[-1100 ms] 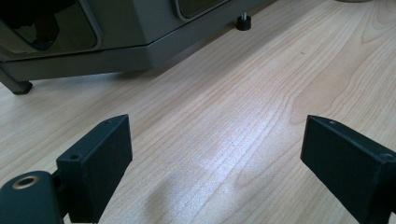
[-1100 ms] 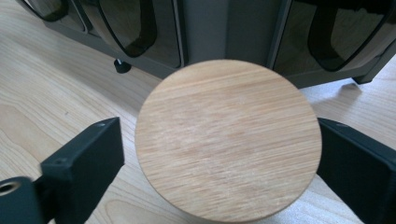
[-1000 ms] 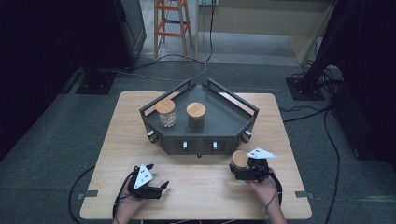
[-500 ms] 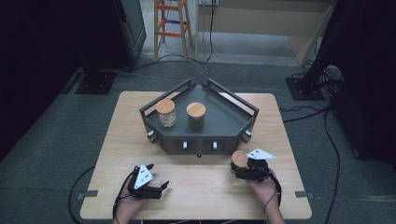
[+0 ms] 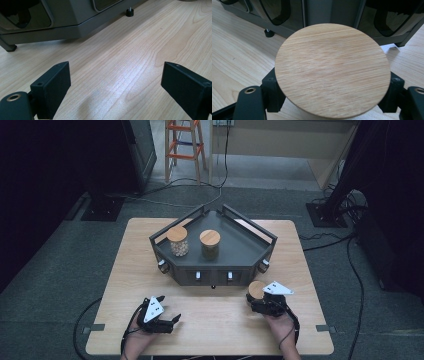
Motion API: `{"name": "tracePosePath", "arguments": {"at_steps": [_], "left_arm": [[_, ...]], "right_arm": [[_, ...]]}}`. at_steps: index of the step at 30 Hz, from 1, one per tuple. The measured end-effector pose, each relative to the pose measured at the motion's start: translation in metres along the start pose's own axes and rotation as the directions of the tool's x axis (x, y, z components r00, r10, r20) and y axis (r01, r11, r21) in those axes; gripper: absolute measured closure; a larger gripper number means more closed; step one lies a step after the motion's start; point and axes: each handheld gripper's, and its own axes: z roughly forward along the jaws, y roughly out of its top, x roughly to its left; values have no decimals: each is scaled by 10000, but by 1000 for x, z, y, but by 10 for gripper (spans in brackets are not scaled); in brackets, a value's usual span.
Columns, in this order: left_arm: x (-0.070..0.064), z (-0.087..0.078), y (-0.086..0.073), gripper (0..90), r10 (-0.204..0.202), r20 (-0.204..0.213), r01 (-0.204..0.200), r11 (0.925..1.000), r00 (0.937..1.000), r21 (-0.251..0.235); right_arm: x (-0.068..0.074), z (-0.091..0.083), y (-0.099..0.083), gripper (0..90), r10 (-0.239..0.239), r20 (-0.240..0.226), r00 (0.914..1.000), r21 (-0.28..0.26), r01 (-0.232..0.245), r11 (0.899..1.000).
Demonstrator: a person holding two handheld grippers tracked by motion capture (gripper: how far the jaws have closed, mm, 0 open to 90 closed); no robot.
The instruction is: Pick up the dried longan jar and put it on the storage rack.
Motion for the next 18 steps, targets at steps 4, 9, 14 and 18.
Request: {"name": "tracePosePath", "arguments": {"at_steps": [4,9,14,18], "left_arm": [[0,0,0,90,-8,2,8,10000,10000,-5],[0,0,0,90,-5,7,5,10000,10000,-17],[0,0,0,90,-9,9,9,10000,10000,-24],[0,0,0,90,0,8,0,10000,10000,-7]], "right_arm": [[1,0,0,255,44,51,10000,1,-44,10000],[2,0,1,254,46,69,10000,14,-46,10000],[3,0,2,255,-39,127,9999,59,38,10000],[2,-3,2,255,39,114,9999,-50,-38,10000]]}}
